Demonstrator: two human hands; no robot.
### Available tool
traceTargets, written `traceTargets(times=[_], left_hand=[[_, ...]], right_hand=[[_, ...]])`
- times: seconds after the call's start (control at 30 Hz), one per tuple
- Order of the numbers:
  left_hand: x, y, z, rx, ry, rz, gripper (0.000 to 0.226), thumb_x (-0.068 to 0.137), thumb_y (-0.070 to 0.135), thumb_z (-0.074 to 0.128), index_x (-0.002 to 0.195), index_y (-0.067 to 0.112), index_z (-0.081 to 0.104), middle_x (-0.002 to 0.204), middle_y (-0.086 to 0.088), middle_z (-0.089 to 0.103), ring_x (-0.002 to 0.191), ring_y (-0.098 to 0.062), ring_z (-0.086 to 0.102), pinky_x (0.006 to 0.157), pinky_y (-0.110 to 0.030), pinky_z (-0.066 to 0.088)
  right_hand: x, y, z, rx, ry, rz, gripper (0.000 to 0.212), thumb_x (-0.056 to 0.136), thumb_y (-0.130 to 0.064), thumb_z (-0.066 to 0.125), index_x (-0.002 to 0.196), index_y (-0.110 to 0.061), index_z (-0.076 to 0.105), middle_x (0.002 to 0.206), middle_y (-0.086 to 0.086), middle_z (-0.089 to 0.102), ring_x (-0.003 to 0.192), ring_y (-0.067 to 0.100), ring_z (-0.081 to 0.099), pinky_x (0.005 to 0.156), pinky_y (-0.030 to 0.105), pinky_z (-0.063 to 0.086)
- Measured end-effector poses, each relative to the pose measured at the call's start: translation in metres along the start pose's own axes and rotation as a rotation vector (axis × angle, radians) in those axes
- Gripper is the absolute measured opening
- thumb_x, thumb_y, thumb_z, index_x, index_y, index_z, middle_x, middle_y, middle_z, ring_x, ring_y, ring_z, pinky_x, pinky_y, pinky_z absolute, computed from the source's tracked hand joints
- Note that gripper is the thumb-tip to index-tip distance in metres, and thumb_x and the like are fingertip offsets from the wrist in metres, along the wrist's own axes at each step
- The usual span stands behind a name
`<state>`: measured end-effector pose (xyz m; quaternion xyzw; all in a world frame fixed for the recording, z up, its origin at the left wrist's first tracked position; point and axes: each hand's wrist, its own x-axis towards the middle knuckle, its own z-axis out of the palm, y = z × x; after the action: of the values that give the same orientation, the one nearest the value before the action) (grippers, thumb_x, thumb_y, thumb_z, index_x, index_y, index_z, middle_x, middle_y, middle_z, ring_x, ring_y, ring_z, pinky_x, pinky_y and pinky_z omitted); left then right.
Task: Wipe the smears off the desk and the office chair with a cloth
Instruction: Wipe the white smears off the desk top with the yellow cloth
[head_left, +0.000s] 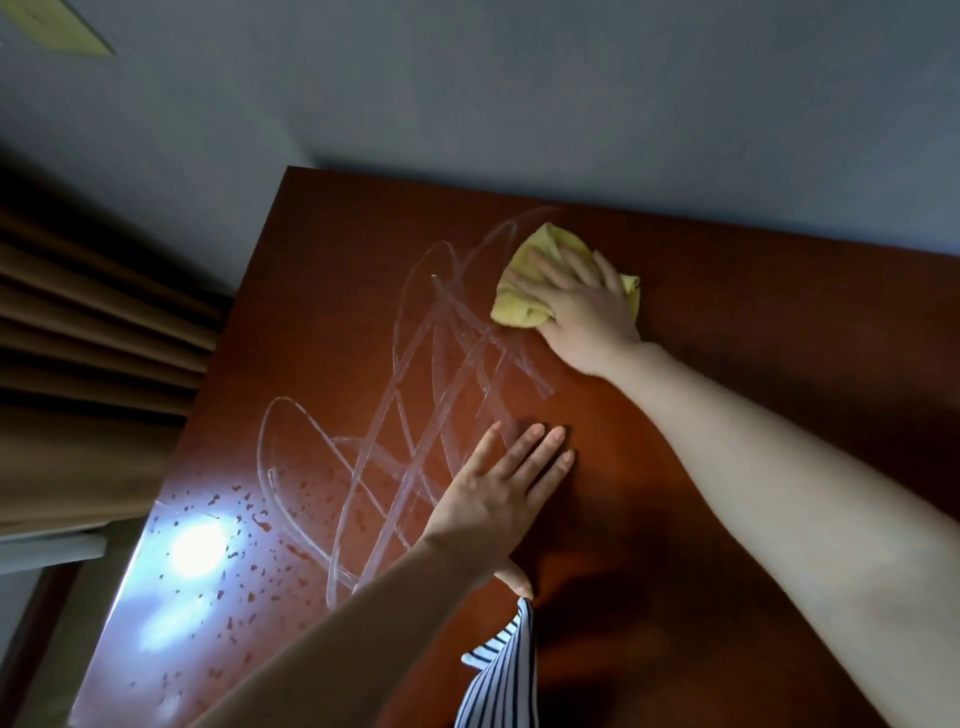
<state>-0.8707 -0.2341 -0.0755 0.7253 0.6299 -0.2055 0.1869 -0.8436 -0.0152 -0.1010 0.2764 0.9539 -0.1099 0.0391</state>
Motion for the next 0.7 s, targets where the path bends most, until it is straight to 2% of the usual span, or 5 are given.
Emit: traceTargets(times=[0.13, 0.27, 0.37, 0.6, 0.7], left_hand=[[0.0, 0.0, -0.003, 0.035, -0.004, -0.005, 0.139, 0.062, 0.081, 0.058, 0.132, 0.016, -0.042, 0.138, -0.006, -0.049, 0.137, -0.023, -0.033, 0.095, -0.047, -0.036], [-0.001, 0.0, -0.004, 0.07, -0.009, -0.011, 0.136, 0.063, 0.083, 0.055, 0.133, 0.017, -0.041, 0.148, -0.005, -0.038, 0.143, -0.024, -0.023, 0.097, -0.047, -0.033], [-0.003, -0.001, -0.003, 0.09, -0.005, -0.006, 0.133, 0.064, 0.085, 0.05, 0.133, 0.016, -0.039, 0.152, -0.006, -0.032, 0.14, -0.024, -0.028, 0.101, -0.048, -0.028], [-0.006, 0.001, -0.005, 0.07, 0.013, 0.014, 0.138, 0.062, 0.086, 0.05, 0.124, 0.016, -0.051, 0.135, -0.006, -0.053, 0.128, -0.024, -0.04, 0.102, -0.048, -0.027], [-0.006, 0.001, -0.004, 0.068, 0.003, 0.018, 0.137, 0.062, 0.087, 0.048, 0.122, 0.015, -0.053, 0.131, -0.006, -0.055, 0.124, -0.024, -0.044, 0.104, -0.049, -0.026]], right_hand=[[-0.045, -0.007, 0.007, 0.007, -0.025, -0.162, 0.057, 0.092, -0.036, 0.047, 0.143, -0.046, 0.027, 0.156, -0.011, 0.019, 0.146, 0.017, 0.009, 0.116, 0.039, 0.0], [-0.087, -0.004, 0.011, 0.019, 0.008, -0.218, 0.059, 0.087, -0.031, 0.056, 0.142, -0.039, 0.037, 0.154, -0.008, 0.029, 0.144, 0.02, 0.019, 0.117, 0.042, 0.007], [-0.122, 0.001, 0.013, 0.015, 0.07, -0.188, 0.059, 0.084, -0.029, 0.064, 0.14, -0.032, 0.044, 0.15, -0.003, 0.037, 0.14, 0.024, 0.03, 0.115, 0.047, 0.019], [-0.178, 0.033, 0.01, -0.044, 0.117, -0.022, 0.065, 0.077, -0.019, 0.069, 0.138, -0.027, 0.048, 0.146, -0.002, 0.044, 0.135, 0.025, 0.039, 0.105, 0.047, 0.036], [-0.179, 0.047, 0.005, -0.059, 0.121, 0.074, 0.069, 0.076, -0.016, 0.071, 0.139, -0.028, 0.047, 0.146, -0.003, 0.043, 0.135, 0.025, 0.039, 0.102, 0.047, 0.036]])
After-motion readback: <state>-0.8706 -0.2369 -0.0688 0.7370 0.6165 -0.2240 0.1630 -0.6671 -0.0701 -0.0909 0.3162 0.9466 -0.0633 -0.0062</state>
